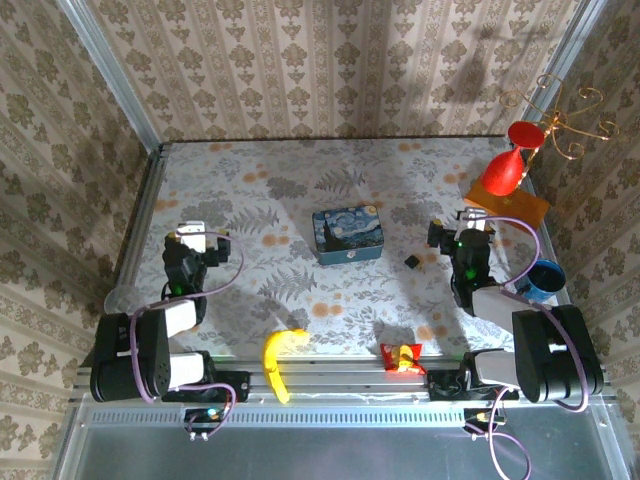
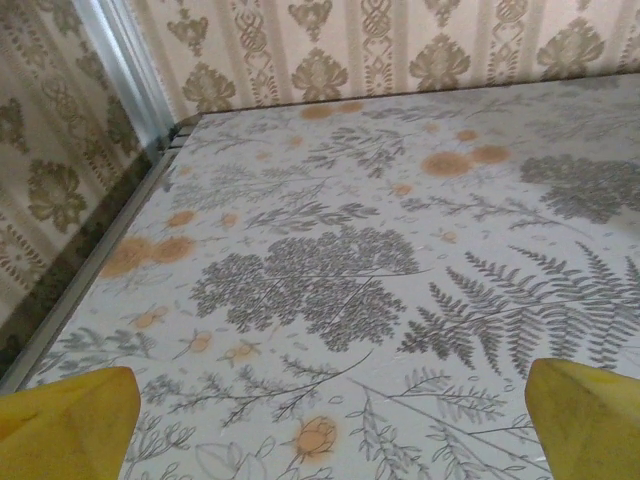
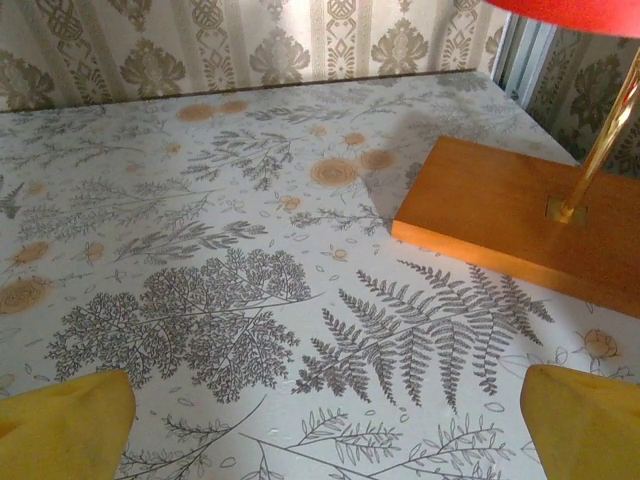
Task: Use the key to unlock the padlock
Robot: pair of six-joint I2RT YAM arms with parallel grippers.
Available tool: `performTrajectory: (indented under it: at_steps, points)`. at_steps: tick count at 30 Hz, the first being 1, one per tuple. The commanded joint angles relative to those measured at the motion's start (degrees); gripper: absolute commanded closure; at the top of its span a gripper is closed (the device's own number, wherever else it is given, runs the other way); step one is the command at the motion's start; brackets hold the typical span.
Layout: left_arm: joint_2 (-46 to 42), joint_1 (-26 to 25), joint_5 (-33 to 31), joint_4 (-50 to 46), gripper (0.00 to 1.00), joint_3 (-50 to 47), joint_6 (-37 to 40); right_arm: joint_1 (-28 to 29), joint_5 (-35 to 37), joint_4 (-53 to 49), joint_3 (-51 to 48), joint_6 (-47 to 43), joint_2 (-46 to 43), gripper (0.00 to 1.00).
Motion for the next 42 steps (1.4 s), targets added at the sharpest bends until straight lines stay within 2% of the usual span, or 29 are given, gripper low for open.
performTrajectory:
  at_steps: [1,4,8,11,13,14,17,21,23,27,42]
  points:
    - [3.20,0.81,4.28,5.68,0.00,0.37,-2.02,-0.81,-2.22,2.26,1.63,-0.91,0.19,0.00]
    - [9.87,0.82,5.56,13.26,0.00,0.23,-2.00,-0.93,-2.57,3.30,1.32,-0.92,0.85,0.00]
    - [17.47,1.11,6.15,18.62,0.00,1.32,-2.48,-1.12,-3.32,4.75,0.93,-0.90,1.67,0.00]
    - [15.74,2.03,4.93,7.37,0.00,5.99,-3.76,-1.34,-4.28,5.33,0.93,-0.99,2.43,0.00]
    - [15.18,-0.23,1.59,1.68,0.00,8.39,-2.30,-1.45,-4.75,6.35,0.75,-1.02,3.36,0.00]
    - [15.56,-1.19,-0.47,2.09,0.00,8.69,-1.39,-1.52,-4.89,7.20,0.54,-0.98,3.94,0.00]
    - [15.49,-1.42,-0.95,1.96,0.00,8.78,-1.25,-1.73,-6.01,10.55,-0.17,-1.08,6.18,0.00]
    - [15.39,-1.47,-1.01,1.89,0.00,8.70,-1.18,-2.08,-9.21,18.98,0.01,-1.90,15.54,0.00]
    - [15.47,-1.56,-0.95,1.87,0.00,8.71,-1.16,-2.55,-14.28,7.89,4.02,-3.22,13.74,0.00]
    - [15.52,-1.73,0.11,0.97,0.00,9.14,-0.48,-4.02,-18.25,9.65,3.93,-2.67,14.73,0.00]
    - [15.49,-1.85,0.13,0.86,0.00,9.23,-0.22,-3.42,-16.79,8.33,4.37,-2.93,14.44,0.00]
